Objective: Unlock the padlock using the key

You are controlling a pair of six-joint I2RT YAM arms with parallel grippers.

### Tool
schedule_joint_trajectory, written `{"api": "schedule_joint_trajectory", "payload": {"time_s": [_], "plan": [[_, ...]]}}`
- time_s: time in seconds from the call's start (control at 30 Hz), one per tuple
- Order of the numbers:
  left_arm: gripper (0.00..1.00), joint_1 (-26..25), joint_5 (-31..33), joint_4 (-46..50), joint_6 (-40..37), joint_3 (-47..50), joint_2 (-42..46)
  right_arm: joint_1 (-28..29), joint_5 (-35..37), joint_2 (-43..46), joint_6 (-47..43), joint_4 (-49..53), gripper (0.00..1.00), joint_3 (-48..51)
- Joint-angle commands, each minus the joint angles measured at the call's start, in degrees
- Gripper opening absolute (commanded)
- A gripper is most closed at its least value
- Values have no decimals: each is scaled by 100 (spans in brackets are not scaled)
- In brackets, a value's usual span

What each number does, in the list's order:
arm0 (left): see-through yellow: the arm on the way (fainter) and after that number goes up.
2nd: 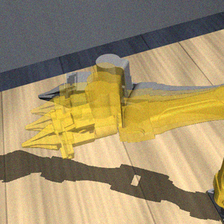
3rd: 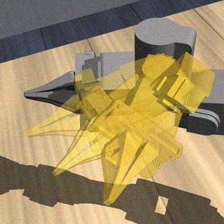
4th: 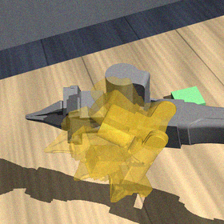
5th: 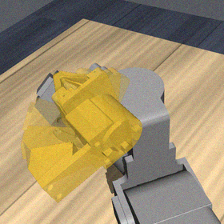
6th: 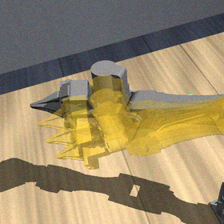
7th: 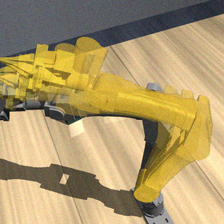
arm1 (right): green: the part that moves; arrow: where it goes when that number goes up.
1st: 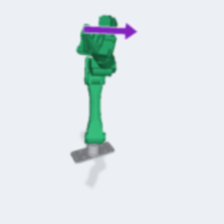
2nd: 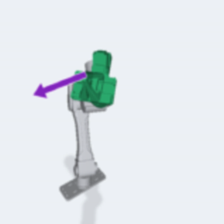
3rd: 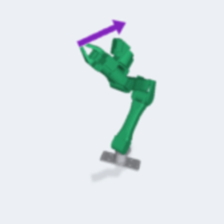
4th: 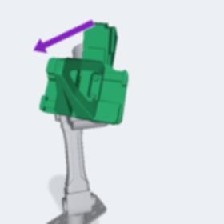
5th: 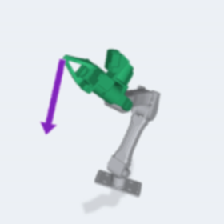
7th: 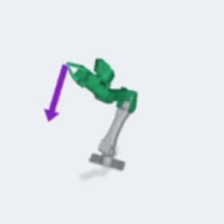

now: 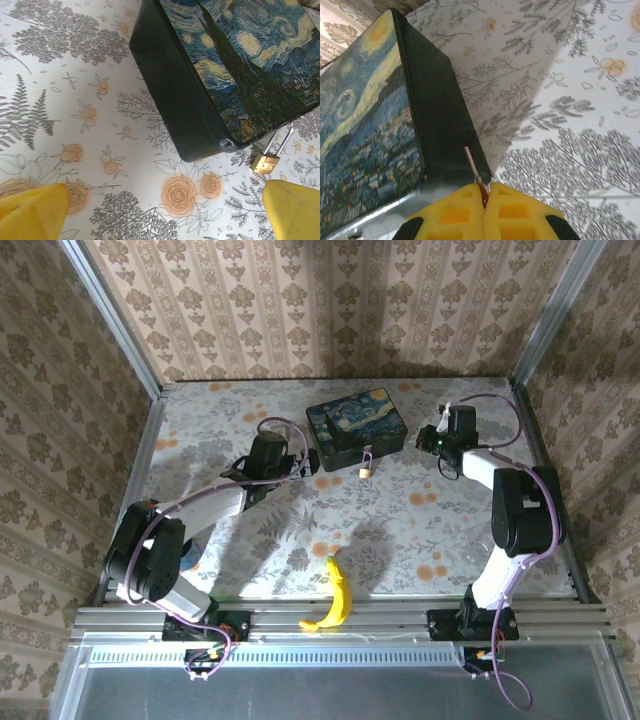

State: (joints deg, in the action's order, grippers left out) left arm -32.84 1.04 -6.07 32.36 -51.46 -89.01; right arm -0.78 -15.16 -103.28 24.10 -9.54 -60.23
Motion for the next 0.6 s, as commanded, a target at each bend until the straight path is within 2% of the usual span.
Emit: {"api": "schedule_joint_trajectory", "payload": {"time_s": [0.0, 0.13, 0.27, 0.43, 0.57], "plan": [[100, 75, -263, -321, 82, -279, -226, -41, -135, -210, -122, 147, 0, -502], [100, 192, -428, -657, 227, -494, -591, -64, -69, -649, -251, 462, 0, -1138], [100, 316, -626, -832, 384, -885, -1052, -107, -348, -1247, -209, 761, 0, -1919], [100, 414, -893, -808, 451, -1494, -1639, -107, -807, -1817, 184, 854, 0, -2588], [95, 436, -1114, -776, 489, -1955, -2138, -103, -1216, -2095, 642, 544, 0, -2699]]}}
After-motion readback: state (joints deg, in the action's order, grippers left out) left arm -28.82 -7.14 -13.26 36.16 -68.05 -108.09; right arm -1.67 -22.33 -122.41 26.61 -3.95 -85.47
